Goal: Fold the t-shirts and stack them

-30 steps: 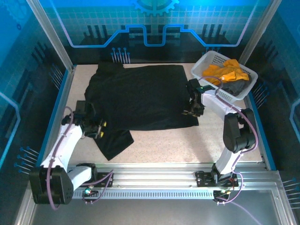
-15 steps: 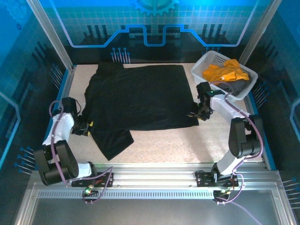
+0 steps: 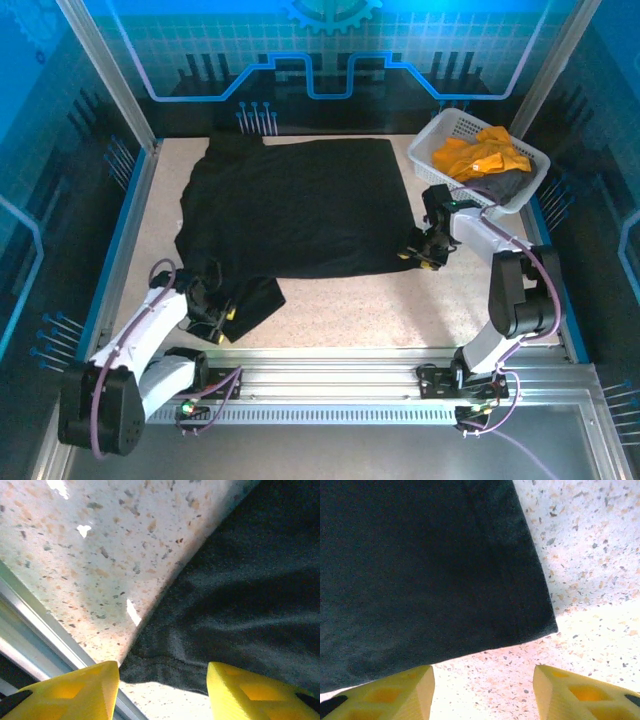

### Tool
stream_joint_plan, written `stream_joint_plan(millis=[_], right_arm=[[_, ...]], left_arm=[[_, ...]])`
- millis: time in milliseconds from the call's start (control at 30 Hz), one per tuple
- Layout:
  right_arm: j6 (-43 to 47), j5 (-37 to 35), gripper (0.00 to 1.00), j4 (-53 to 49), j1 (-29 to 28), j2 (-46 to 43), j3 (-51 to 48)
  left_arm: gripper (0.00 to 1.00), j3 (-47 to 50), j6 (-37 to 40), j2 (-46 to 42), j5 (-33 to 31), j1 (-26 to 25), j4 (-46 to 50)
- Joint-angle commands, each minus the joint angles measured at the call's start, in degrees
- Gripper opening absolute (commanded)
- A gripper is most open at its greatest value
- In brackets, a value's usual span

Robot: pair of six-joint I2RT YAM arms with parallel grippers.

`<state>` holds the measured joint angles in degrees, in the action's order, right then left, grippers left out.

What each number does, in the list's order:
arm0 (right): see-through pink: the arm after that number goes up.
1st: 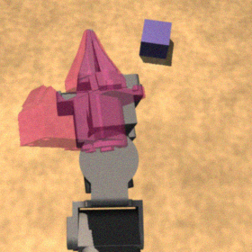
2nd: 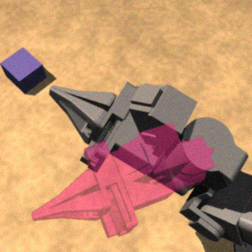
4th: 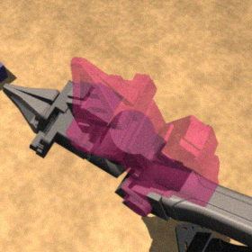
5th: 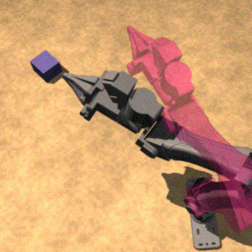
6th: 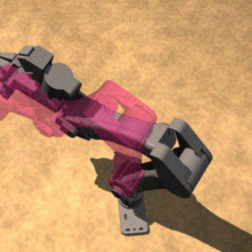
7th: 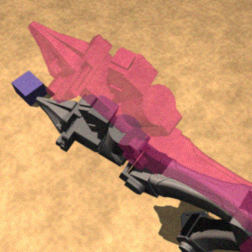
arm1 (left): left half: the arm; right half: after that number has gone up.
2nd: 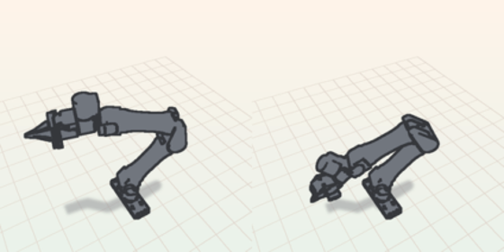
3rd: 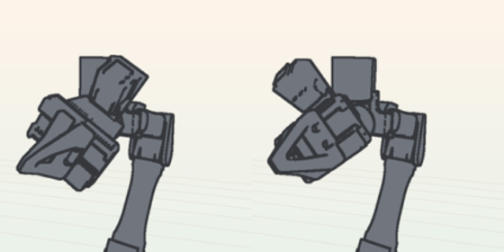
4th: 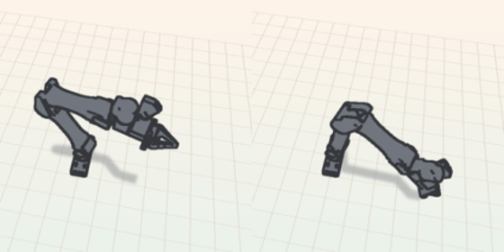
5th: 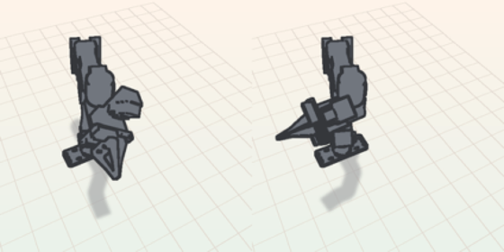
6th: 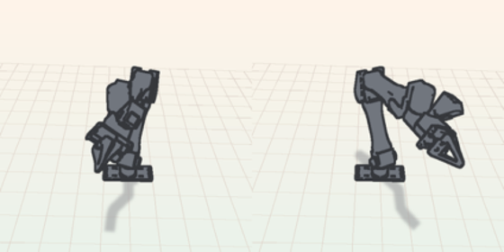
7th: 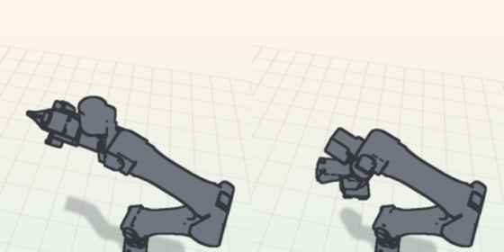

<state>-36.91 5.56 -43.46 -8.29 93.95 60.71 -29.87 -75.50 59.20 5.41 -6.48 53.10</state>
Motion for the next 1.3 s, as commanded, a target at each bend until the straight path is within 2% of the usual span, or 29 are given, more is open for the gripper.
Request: stream_joint_plan(millis=[0,100,200,267,367,400,500,633,800,867,933,1100,1267], right_arm=[[-1.33,1.72,0.56,0.7,1.38,1.23,-0.89],[-1.54,1.73,0.56,0.75,2.85,0.9,-1.8],[-2.02,2.0,0.55,1.07,4.31,0.25,-2.9],[-2.44,1.74,0.56,1.31,5.02,-0.3,-3.64],[-3.04,2.31,0.55,3.98,5.9,-1.05,-5.24],[-3.08,2.38,0.54,4.8,6.01,-0.78,-5.34],[-3.02,2.61,0.51,6.05,6.06,1.45,-4.57],[-3.67,2.97,0.41,6.96,5.97,4.39,-3.52],[-4.74,3.72,0.19,7.74,5.86,7.09,-2.95],[-5.04,2.24,0.07,7.06,5.34,6.18,-2.79],[-5.02,-0.09,0.0,5.43,4.58,4.05,-2.57],[-4.9,-4.66,0.0,-0.43,1.46,-2.27,-2.59],[-6.72,-7.68,0.0,-3.38,-1.11,-8.45,-7.02]], left_arm=[[0.51,0.66,-4.19,4.3,0.65,-2.56,-3.8],[0.49,1.83,-4.33,8.66,0.09,-4.94,-6.16],[0.42,2.93,-4.66,11.22,0.04,-5.82,-9.17],[0.32,2.9,-4.09,11.64,-0.51,-5.91,-10.56],[0.02,2.17,-3.15,9.1,-2.22,-5.91,-9.77],[0.0,1.78,-3.09,7.71,-2.88,-5.91,-8.65],[0.0,0.66,-3.14,4.17,-3.39,-5.93,-5.66],[0.0,-0.12,-3.16,1.82,-3.48,-5.91,-3.38],[0.0,-3.31,-2.8,-0.01,-4.39,-5.91,-0.35],[0.0,-5.31,-2.54,-0.93,-5.24,-5.91,2.04],[0.0,-7.34,-2.9,-2.63,-6.22,-6.0,5.54],[0.0,-8.55,-7.11,-11.08,-6.97,-6.09,12.85],[0.0,-7.69,-11.04,-18.2,-6.8,-7.87,19.07]])
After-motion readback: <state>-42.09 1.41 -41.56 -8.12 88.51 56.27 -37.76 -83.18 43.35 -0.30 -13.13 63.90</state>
